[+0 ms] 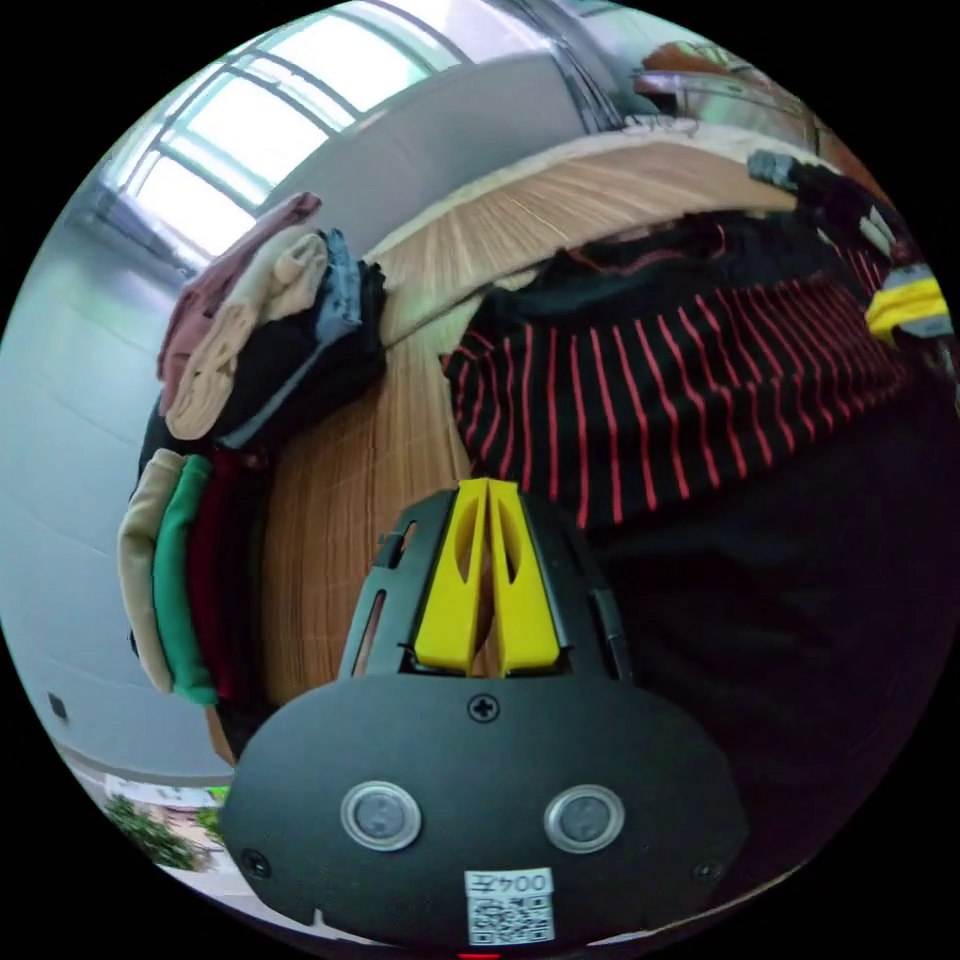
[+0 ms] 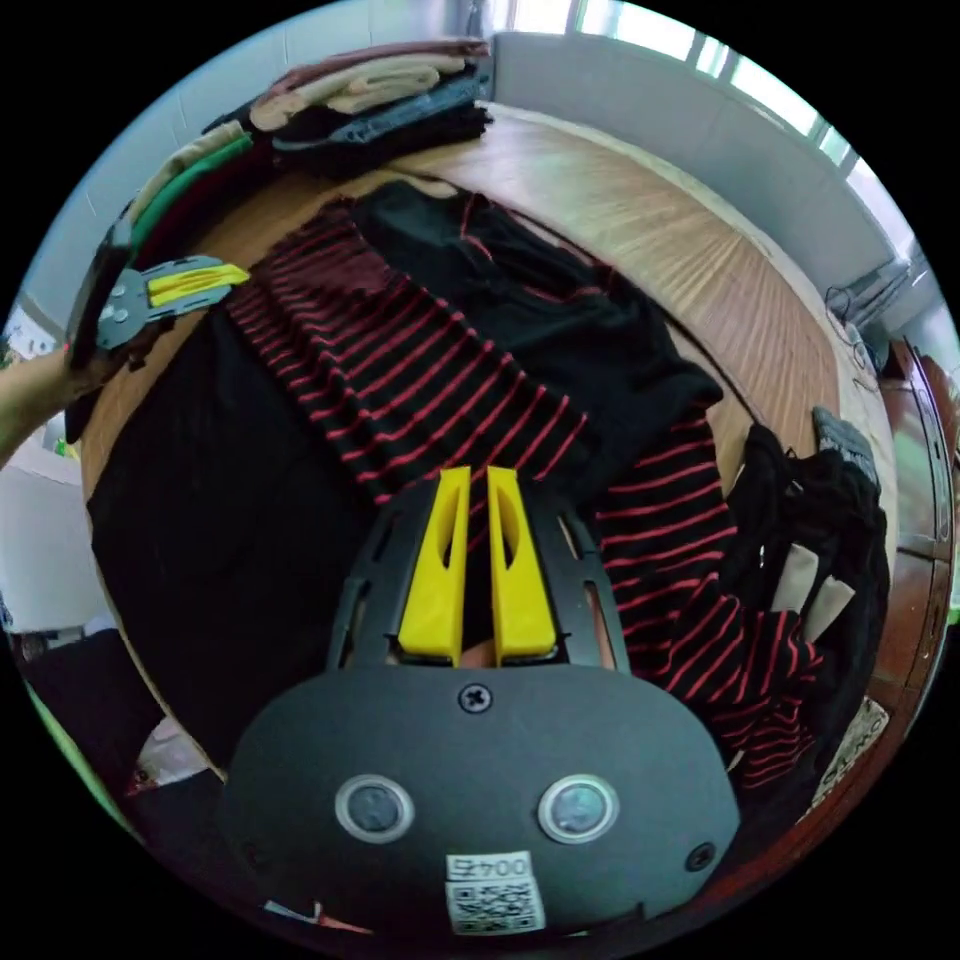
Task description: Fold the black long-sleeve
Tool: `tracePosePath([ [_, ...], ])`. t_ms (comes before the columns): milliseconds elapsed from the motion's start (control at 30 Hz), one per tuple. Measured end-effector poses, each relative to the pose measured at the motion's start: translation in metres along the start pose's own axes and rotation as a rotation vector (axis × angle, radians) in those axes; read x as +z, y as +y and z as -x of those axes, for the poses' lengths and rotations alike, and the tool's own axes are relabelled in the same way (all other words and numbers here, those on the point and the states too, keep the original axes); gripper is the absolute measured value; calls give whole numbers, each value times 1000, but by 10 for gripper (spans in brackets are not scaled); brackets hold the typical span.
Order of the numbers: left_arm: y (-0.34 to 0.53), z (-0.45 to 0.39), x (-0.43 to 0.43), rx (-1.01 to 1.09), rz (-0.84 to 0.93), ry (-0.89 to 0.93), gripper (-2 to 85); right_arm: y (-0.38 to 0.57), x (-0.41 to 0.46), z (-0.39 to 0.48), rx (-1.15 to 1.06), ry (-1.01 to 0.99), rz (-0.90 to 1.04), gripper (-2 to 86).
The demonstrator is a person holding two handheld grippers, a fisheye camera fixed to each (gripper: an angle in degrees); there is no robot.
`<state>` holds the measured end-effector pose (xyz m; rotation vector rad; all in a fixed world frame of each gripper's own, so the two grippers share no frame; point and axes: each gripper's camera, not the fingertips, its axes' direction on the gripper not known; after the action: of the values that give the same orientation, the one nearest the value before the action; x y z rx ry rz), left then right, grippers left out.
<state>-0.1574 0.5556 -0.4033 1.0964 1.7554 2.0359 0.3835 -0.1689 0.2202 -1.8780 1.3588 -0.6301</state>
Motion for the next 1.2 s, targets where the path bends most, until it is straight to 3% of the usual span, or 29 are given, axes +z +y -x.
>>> tracePosePath([
  [133, 8, -2, -13, -27, -65, -107, 6, 29, -35, -26, 211, 0, -121, 28],
  [367, 52, -16, -59, -44, -48, -42, 6, 225, -101, -160, 875, 153, -225, 118],
  [467, 79, -39, -77, -14, -10, 10, 5, 276, -108, -214, 989, 151, -217, 134],
  [600, 105, -77, -99, 53, 41, 69, 5, 296, -101, -259, 1009, -45, -259, 122],
  [667, 113, -91, -107, 77, 55, 82, 5, 292, -91, -278, 993, -120, -212, 53],
  [900, 138, -105, -119, 58, 119, 121, 4, 264, -161, -278, 937, -106, -150, 30],
  [1067, 159, -93, -115, 22, 138, 120, 4, 175, -264, -233, 751, -119, -204, 29],
  [1200, 180, -75, -110, -27, 131, 125, 4, 92, -290, -158, 615, -105, -201, 31],
])
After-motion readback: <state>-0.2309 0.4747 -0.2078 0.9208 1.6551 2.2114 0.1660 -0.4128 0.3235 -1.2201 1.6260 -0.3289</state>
